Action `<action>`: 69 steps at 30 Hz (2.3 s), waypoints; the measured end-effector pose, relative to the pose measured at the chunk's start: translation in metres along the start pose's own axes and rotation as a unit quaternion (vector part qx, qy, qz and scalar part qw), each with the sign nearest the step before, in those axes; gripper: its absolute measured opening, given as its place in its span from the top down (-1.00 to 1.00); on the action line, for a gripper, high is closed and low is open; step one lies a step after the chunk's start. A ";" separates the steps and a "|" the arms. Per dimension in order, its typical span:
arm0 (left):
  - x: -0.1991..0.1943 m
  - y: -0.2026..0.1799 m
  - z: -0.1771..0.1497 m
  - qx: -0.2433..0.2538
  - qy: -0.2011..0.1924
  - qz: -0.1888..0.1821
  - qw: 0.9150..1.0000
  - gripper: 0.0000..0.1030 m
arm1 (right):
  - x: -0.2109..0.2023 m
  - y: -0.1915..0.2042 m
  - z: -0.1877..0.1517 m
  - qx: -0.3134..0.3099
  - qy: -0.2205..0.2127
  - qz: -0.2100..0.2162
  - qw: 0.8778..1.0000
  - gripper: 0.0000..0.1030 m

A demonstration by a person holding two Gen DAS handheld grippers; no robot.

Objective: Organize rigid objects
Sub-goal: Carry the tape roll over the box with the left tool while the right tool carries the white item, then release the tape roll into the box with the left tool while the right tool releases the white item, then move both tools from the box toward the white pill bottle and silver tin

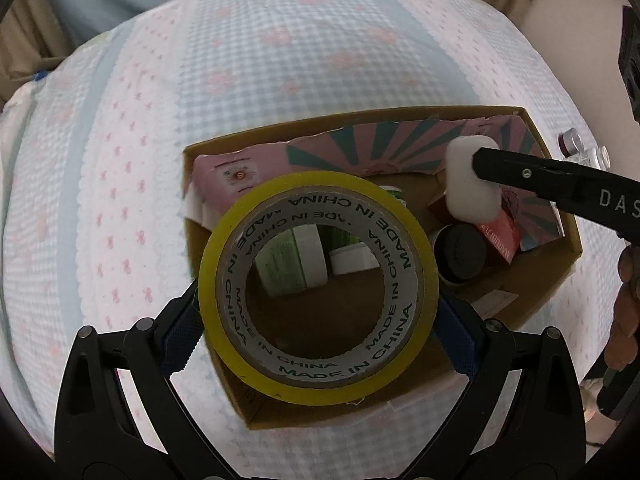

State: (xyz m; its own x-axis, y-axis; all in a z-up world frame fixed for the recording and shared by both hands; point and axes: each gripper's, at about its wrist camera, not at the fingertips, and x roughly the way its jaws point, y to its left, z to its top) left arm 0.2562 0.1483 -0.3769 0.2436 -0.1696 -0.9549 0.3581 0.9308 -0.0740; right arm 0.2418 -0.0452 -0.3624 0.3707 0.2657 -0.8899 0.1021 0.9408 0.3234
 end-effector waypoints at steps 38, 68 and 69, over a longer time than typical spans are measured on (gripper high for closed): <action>-0.148 -0.039 -0.021 0.009 -0.066 -0.014 0.998 -0.99 | -0.180 -0.005 -0.033 -0.009 -0.032 -0.050 0.998 -0.99; -0.088 -0.386 0.057 0.027 -0.087 -0.095 0.991 -0.99 | -0.285 -0.315 0.049 -0.279 -0.028 -0.066 0.958 -0.99; -0.077 -0.396 0.058 0.034 -0.088 -0.100 0.991 -0.99 | -0.274 -0.323 0.050 -0.295 -0.028 -0.066 0.953 -0.99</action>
State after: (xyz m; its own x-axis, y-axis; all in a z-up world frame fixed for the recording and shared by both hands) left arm 0.1481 -0.2265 -0.2572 0.3125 -0.4067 -0.8585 0.4733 0.8502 -0.2305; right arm 0.1529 -0.4325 -0.2070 0.4408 0.1400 -0.8866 -0.3794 0.9242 -0.0428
